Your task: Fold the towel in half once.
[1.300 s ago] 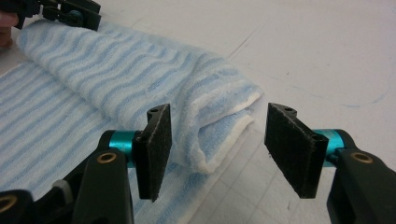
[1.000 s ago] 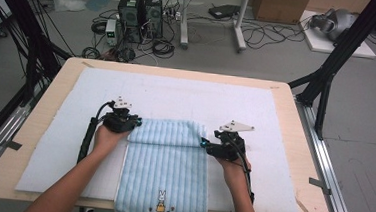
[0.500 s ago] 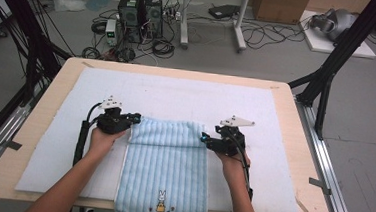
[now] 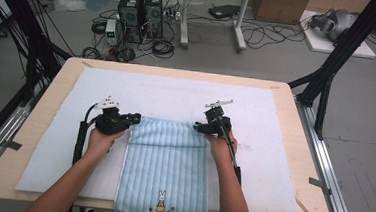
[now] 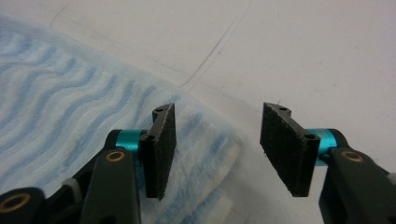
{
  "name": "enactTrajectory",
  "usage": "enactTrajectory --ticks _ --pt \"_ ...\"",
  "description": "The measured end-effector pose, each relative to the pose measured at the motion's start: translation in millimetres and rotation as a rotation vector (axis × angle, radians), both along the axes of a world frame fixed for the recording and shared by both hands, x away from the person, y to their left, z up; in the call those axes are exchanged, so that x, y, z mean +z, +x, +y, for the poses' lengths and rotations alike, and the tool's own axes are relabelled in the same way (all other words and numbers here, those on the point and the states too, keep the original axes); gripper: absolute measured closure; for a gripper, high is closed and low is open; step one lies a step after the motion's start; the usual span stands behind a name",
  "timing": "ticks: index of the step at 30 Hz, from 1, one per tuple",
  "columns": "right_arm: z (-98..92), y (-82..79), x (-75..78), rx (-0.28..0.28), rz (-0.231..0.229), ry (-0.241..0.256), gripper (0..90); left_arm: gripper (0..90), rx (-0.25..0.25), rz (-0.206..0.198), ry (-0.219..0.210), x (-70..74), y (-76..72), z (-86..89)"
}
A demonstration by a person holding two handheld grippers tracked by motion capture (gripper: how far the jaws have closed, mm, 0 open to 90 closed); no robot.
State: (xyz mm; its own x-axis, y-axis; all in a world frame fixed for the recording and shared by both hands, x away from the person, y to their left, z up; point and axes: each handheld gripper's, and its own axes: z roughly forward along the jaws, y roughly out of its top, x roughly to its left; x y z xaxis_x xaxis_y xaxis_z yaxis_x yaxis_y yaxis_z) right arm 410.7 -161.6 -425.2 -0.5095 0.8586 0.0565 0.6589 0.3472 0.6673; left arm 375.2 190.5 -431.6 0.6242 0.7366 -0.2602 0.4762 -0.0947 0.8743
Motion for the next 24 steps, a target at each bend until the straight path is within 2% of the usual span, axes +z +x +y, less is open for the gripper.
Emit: enactTrajectory --ticks 3,4,6,10,12,13,16,21,24 --pt "6.2 3.6 -7.3 0.018 0.03 -0.024 51.0 83.5 0.005 -0.003 -0.009 0.2 0.1 0.5" --pt "8.6 3.4 -9.0 0.02 0.029 -0.05 51.5 83.5 0.006 -0.003 -0.01 0.5 -0.1 0.6" --pt "10.4 3.0 -8.8 0.043 0.019 -0.062 57.6 83.4 0.006 -0.002 -0.012 0.5 0.1 1.1" --pt "19.3 -1.1 -6.5 0.112 0.006 -0.109 79.7 83.3 0.016 0.001 -0.01 -0.4 0.2 2.2" --pt "21.3 -1.5 -5.9 0.122 0.008 -0.12 81.3 83.4 0.02 -0.001 -0.011 -0.5 0.3 3.3" --pt "20.1 -0.9 -5.8 0.121 0.014 -0.109 81.7 83.3 0.021 0.001 -0.013 -0.4 0.2 4.0" --pt "14.9 -0.5 -3.9 0.095 -0.022 -0.132 82.8 83.4 0.021 -0.002 -0.022 0.6 -0.3 6.0" --pt "-3.0 -5.0 9.2 0.05 -0.098 -0.025 82.7 83.4 0.02 -0.007 -0.054 5.0 -2.8 7.7" --pt "-9.0 -13.5 17.8 0.052 -0.13 0.02 82.7 83.4 0.01 -0.011 -0.088 10.5 -6.5 8.7"
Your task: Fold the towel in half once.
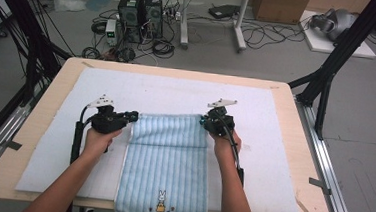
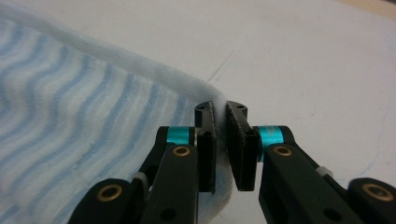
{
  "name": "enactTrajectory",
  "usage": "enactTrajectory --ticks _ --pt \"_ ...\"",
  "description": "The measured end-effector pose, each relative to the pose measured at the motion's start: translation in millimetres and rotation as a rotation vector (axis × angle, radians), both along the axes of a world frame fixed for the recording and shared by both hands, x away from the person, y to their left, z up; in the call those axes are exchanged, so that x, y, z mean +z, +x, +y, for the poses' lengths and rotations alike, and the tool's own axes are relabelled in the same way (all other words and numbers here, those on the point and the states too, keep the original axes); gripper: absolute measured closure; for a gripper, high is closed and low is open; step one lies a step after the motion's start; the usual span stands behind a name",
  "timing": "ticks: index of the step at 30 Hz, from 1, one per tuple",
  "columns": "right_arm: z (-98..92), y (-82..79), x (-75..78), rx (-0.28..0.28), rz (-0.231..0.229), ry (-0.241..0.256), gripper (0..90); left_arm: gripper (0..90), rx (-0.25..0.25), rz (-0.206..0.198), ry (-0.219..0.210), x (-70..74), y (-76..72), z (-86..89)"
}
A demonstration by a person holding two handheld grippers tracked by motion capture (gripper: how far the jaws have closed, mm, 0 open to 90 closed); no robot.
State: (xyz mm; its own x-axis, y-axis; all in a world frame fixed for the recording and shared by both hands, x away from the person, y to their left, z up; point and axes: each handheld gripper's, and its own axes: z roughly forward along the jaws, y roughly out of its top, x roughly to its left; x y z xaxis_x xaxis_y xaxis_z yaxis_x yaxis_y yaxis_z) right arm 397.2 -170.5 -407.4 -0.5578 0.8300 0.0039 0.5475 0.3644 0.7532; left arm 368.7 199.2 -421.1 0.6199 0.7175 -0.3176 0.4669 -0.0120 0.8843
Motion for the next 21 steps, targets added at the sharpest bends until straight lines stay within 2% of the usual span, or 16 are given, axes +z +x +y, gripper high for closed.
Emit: enactTrajectory --ticks 5,10,14,21 --pt "-8.7 -26.2 10.9 0.037 -0.048 0.053 82.6 83.4 -0.021 -0.011 -0.025 7.6 -10.1 2.5" --pt "-15.3 -55.6 17.9 0.079 -0.088 0.091 82.5 83.4 -0.04 -0.007 -0.048 8.5 -27.1 5.6" --pt "-19.3 -77.6 12.7 0.102 -0.085 0.11 82.3 83.4 -0.039 -0.003 -0.047 5.9 -43.5 8.6" --pt "-22.3 -113.7 -2.5 0.128 -0.083 0.126 82.1 83.3 -0.06 0.004 -0.009 -2.0 -79.3 8.3"
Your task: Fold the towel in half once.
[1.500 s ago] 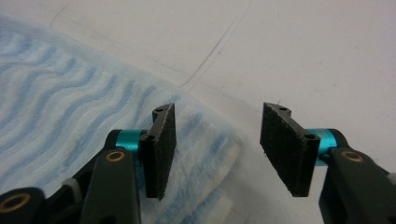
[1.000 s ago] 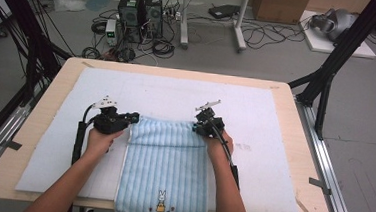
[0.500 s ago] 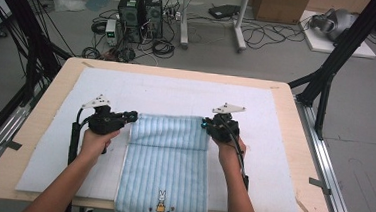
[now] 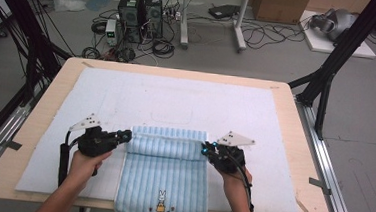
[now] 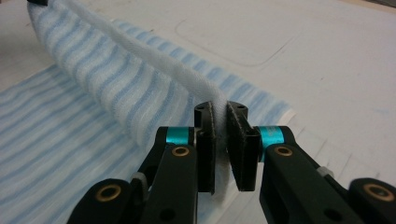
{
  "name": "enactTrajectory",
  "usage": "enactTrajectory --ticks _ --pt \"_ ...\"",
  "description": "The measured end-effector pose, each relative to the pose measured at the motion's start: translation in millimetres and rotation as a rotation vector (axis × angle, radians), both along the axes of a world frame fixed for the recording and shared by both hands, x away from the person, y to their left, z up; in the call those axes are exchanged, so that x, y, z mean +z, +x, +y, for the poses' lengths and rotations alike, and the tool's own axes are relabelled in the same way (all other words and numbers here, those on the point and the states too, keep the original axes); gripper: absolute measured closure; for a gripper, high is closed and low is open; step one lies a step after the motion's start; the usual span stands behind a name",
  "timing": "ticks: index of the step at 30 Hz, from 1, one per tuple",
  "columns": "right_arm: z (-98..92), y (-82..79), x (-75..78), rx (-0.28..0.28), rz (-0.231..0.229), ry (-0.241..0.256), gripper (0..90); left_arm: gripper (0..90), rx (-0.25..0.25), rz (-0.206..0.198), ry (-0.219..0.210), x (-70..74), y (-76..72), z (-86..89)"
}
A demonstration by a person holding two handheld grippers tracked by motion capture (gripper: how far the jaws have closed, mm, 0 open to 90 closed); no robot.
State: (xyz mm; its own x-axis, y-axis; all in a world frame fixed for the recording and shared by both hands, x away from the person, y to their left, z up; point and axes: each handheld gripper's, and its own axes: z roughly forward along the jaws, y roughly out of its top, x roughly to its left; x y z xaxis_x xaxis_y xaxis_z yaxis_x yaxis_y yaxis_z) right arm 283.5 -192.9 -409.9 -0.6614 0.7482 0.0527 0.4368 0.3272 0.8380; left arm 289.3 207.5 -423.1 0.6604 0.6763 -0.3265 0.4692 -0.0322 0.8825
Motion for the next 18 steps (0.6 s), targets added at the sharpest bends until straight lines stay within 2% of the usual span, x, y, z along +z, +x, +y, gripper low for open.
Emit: enactTrajectory --ticks 6,12,15,18 --pt "-3.3 -28.6 -5.5 0.031 0.002 0.0 81.0 83.1 -0.01 0.012 0.026 -5.5 -29.5 0.2" --pt "-2.9 -49.7 -11.4 0.057 0.019 -0.019 80.7 80.7 -0.042 0.039 0.036 -10.6 -46.6 3.5" --pt "-3.8 -56.1 -13.9 0.058 0.026 -0.048 79.5 71.1 -0.038 0.038 0.014 -9.3 -49.0 6.8" --pt "-9.2 -59.4 -12.7 0.043 0.03 -0.015 70.3 64.2 -0.012 0.032 0.016 -6.6 -48.4 10.9"
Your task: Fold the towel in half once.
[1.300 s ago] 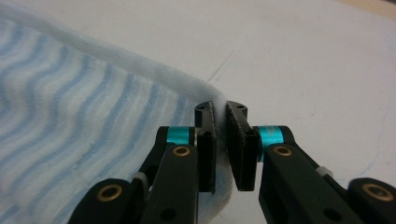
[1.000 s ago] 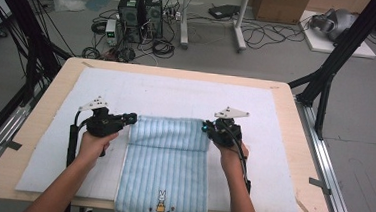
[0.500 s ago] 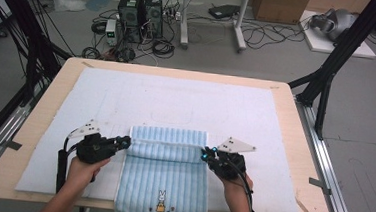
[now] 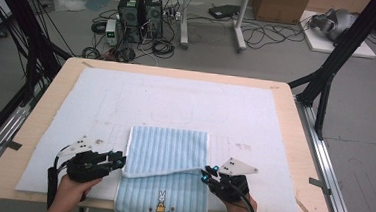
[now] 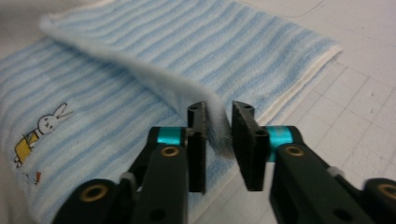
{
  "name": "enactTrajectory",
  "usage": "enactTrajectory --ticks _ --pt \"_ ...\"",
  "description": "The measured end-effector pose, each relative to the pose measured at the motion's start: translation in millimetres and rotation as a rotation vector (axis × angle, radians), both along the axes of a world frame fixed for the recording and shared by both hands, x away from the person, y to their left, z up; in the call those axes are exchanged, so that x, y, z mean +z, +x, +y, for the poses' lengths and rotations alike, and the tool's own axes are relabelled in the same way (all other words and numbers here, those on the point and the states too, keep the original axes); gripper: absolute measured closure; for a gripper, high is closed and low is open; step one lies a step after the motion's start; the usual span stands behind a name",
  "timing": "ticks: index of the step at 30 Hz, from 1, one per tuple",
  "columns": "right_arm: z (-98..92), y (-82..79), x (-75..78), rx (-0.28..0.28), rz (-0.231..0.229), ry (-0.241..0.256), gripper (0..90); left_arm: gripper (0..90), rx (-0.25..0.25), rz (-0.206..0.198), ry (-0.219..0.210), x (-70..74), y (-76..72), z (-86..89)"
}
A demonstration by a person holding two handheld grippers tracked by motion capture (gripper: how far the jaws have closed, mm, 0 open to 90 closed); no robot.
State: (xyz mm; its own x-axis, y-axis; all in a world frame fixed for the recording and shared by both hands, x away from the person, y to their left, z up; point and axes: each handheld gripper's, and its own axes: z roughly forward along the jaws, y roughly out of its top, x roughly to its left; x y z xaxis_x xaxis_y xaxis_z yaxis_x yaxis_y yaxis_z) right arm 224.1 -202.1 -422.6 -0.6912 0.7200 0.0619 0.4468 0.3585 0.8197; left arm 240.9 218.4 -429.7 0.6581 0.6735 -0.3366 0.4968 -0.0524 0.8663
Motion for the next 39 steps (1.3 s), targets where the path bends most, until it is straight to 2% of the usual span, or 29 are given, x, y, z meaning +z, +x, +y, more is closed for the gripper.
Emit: enactTrajectory --ticks 2,5,10,16,25,30,36,39 --pt "-4.5 -2.0 3.7 0.005 -0.002 0.07 63.4 62.5 0.015 0.0 0.001 -0.2 1.8 2.3" --pt "-8.8 -1.6 8.1 -0.01 -0.042 0.095 60.0 57.5 0.045 0.018 -0.002 -2.6 6.8 4.6" --pt "-10.8 11.3 -0.5 -0.088 -0.018 0.054 56.7 51.9 0.079 0.029 0.023 -5.1 15.7 6.7" --pt "-9.8 29.1 -5.0 -0.127 -0.016 0.03 55.9 50.6 0.098 0.029 0.046 -5.5 30.7 8.1" --pt "-2.3 59.3 -13.7 -0.13 0.024 -0.005 52.4 47.7 0.074 0.066 0.082 -12.7 61.3 -0.9" --pt "4.3 76.3 -18.5 -0.124 0.049 -0.054 52.5 49.5 0.064 0.078 0.115 -16.3 77.9 -5.7" --pt "10.6 91.2 -24.8 -0.109 0.098 -0.085 51.9 50.8 0.05 0.095 0.164 -22.4 90.2 -16.5" --pt "11.1 93.3 -24.9 -0.098 0.089 -0.094 51.9 51.2 0.042 0.095 0.212 -23.0 91.2 -22.6"
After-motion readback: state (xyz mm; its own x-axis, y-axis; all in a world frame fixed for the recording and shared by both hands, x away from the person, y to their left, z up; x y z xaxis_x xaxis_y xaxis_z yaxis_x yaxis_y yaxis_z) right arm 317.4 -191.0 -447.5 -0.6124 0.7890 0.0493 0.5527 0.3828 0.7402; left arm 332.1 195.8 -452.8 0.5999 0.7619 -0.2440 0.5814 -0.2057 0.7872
